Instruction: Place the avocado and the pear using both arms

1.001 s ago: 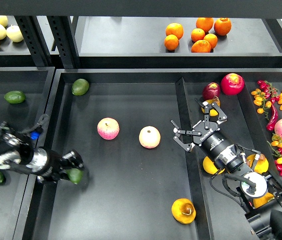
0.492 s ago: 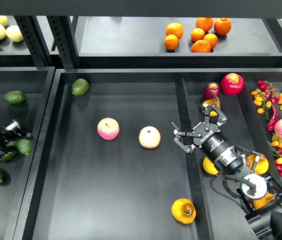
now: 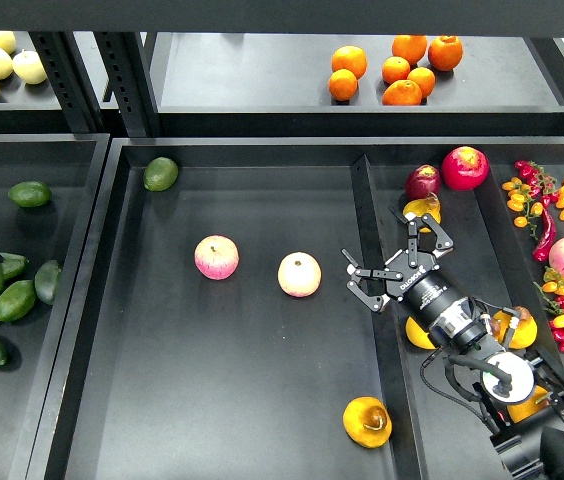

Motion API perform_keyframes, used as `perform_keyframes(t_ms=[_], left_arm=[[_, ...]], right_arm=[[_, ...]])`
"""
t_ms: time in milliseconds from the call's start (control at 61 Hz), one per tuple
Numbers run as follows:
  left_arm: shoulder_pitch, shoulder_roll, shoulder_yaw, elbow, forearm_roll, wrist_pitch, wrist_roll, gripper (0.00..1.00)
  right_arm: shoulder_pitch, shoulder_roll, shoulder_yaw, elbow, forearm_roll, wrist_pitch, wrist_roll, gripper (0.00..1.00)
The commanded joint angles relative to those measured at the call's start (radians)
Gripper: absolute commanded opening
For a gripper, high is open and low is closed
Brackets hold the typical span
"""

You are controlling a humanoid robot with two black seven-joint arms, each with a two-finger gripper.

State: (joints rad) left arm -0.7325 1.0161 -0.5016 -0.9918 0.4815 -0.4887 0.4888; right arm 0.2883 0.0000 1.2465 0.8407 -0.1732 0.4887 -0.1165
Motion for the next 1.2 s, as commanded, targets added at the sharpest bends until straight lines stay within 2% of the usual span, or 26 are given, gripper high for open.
perform_keyframes(t_ms=[0, 509, 1181], left_arm=[[0.001, 0.025, 0.009, 0.024, -0.029, 0.0, 0.0, 0.26], [0.062, 0.038, 0.014, 0.105, -0.072, 0.0, 0.0, 0.27], [0.105, -0.031, 0.025, 0.315, -0.07, 0.0, 0.0, 0.3]], right_arm=[[0.0, 0.0, -0.001, -0.002, 0.0, 0.0, 0.0, 0.99], [0.0, 0.0, -0.004, -0.003, 0.0, 0.0, 0.0, 0.99], [0.0, 0.0, -0.005, -0.002, 0.0, 0.0, 0.0, 0.99]])
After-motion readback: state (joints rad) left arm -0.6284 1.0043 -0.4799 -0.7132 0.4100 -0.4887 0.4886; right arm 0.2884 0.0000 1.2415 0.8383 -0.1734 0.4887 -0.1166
